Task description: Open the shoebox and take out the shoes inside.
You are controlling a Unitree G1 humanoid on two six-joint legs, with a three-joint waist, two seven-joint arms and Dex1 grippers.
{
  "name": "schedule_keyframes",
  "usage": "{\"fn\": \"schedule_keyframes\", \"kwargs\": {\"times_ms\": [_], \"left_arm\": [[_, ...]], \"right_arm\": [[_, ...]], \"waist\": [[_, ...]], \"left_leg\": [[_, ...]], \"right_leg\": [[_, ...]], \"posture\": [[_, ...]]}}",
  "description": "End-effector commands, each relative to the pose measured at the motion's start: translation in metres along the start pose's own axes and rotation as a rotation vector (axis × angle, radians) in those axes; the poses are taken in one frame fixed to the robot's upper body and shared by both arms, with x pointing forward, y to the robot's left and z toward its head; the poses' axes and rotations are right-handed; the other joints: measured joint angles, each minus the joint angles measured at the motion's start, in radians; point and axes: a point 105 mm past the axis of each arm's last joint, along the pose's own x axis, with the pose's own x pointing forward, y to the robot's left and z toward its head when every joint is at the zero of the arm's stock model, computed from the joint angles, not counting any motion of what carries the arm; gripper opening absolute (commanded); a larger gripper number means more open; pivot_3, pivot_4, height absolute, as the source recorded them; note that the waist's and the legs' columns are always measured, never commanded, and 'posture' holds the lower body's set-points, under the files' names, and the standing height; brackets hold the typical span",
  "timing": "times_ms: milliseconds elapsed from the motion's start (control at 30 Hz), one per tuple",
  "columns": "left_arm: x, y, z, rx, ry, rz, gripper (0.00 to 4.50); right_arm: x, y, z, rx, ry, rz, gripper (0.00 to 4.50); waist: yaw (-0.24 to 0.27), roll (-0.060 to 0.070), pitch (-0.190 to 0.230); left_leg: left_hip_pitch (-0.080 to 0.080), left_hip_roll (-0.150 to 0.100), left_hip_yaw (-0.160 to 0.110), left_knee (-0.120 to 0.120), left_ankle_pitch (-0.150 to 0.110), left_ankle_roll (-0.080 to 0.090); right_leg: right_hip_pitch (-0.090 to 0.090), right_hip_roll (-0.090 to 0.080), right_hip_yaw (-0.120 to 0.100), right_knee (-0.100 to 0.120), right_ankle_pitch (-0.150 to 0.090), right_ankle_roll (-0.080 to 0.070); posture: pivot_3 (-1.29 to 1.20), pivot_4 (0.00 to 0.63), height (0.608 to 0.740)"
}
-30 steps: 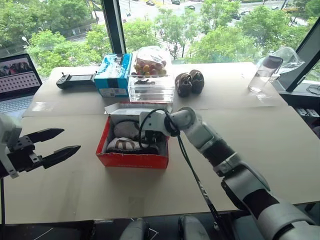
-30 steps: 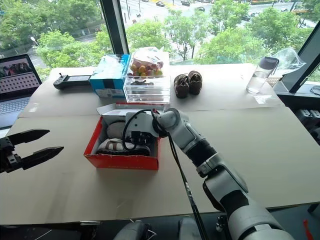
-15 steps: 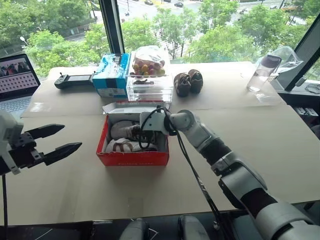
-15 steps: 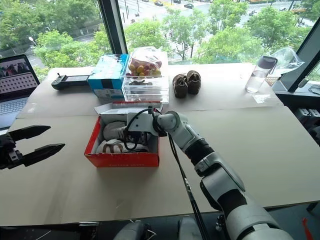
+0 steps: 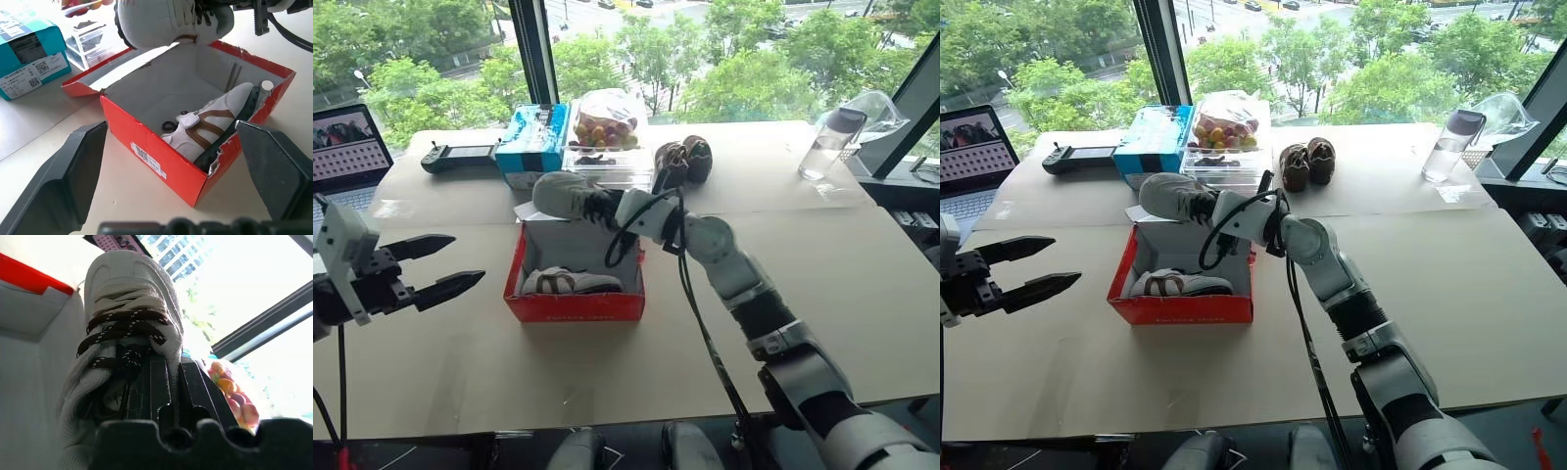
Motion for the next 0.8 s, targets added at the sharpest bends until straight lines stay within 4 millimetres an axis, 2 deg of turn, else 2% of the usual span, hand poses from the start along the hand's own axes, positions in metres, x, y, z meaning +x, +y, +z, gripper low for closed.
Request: {"fn": "schedule_keyframes", "kwargs": {"times_ms": [33,67,100,133,200,267,333,367,500,633,733,800], "left_arm": [[-0.001,0.002,0.010,0.054,-0.008,-0.001,4.50],[0.001,0.002,0.009,0.052,-0.010,-0.004,4.50],[0.002,0.002,0.008,0.050,-0.010,-0.007,4.50],[0.004,0.002,0.008,0.048,-0.012,-0.010,4.50],[0.006,0.001,0.006,0.045,-0.013,-0.016,4.50],[0.007,0.001,0.005,0.042,-0.015,-0.018,4.50],[0.008,0.000,0.004,0.035,-0.014,-0.028,4.50],[0.008,-0.001,0.004,0.033,-0.013,-0.032,4.50],[0.011,-0.003,0.001,0.028,-0.011,-0.041,4.50],[0.013,-0.003,0.000,0.022,-0.010,-0.045,4.50],[0.014,-0.004,0.001,0.014,-0.015,-0.054,4.50],[0.015,-0.004,0.001,0.011,-0.016,-0.061,4.50]], "right_arm": [[-0.034,-0.124,-0.002,-0.010,0.030,-0.382,0.03],[-0.048,-0.143,-0.025,0.107,0.117,-0.428,0.03],[-0.059,-0.152,-0.045,0.236,0.183,-0.452,0.03],[-0.068,-0.156,-0.062,0.363,0.233,-0.465,0.03],[-0.083,-0.144,-0.097,0.612,0.367,-0.421,0.03],[-0.095,-0.141,-0.111,0.888,0.374,-0.468,0.03],[-0.106,-0.140,-0.118,1.071,0.365,-0.490,0.03],[-0.109,-0.139,-0.120,1.103,0.372,-0.479,0.03],[-0.116,-0.100,-0.117,1.221,0.441,-0.209,0.03],[-0.130,-0.069,-0.123,1.214,0.542,-0.070,0.03],[-0.140,-0.051,-0.128,1.148,0.623,0.010,0.03],[-0.145,-0.046,-0.132,1.110,0.656,0.031,0.75]], "waist": [[0.004,-0.001,0.002],[0.008,-0.001,0.002],[0.010,-0.001,0.002],[0.012,-0.001,0.002],[0.011,-0.002,0.001],[0.004,-0.005,0.000],[-0.007,-0.004,0.000],[-0.010,-0.001,0.002],[-0.013,0.006,0.007],[-0.010,0.005,0.006],[-0.004,0.005,0.006],[0.000,0.005,0.006]], "left_leg": [[-0.001,0.000,0.000,0.000,0.000,0.000],[-0.001,0.000,0.000,0.000,0.000,0.000],[-0.001,0.000,0.000,0.000,0.000,0.000],[-0.001,0.000,0.000,0.000,0.000,0.001],[0.001,0.003,0.000,-0.002,-0.004,0.006],[0.002,0.005,0.001,-0.001,-0.008,0.009],[0.002,0.007,0.005,-0.001,-0.009,0.010],[0.001,0.007,0.008,-0.002,-0.009,0.010],[-0.002,0.008,0.015,-0.002,-0.009,0.011],[-0.005,0.009,0.017,0.001,-0.010,0.013],[-0.005,0.009,0.018,0.002,-0.011,0.013],[-0.004,0.009,0.019,0.003,-0.011,0.013]], "right_leg": [[-0.001,0.000,0.000,0.000,0.000,0.000],[-0.001,0.000,0.000,0.000,0.000,0.000],[0.000,0.000,0.000,-0.001,0.000,0.000],[0.001,0.000,-0.001,-0.002,0.000,0.000],[0.003,0.002,-0.002,-0.004,0.000,-0.001],[0.005,0.002,-0.001,-0.004,-0.001,-0.003],[0.004,0.003,0.001,-0.004,-0.001,-0.004],[0.001,0.003,0.004,-0.003,-0.001,-0.004],[-0.006,0.004,0.011,0.001,-0.001,-0.004],[-0.008,0.006,0.011,0.002,-0.001,-0.003],[-0.008,0.005,0.012,0.001,0.000,-0.002],[-0.009,0.005,0.013,0.001,0.000,-0.002]], "posture": [[0.00,0.150,0.740],[0.00,0.150,0.740],[0.00,0.150,0.740],[0.00,0.150,0.740],[0.00,0.150,0.740],[0.00,0.150,0.740],[0.00,0.150,0.740],[0.00,0.150,0.740],[0.00,0.150,0.740],[0.00,0.150,0.740],[0.00,0.150,0.740],[0.00,0.150,0.740]]}}
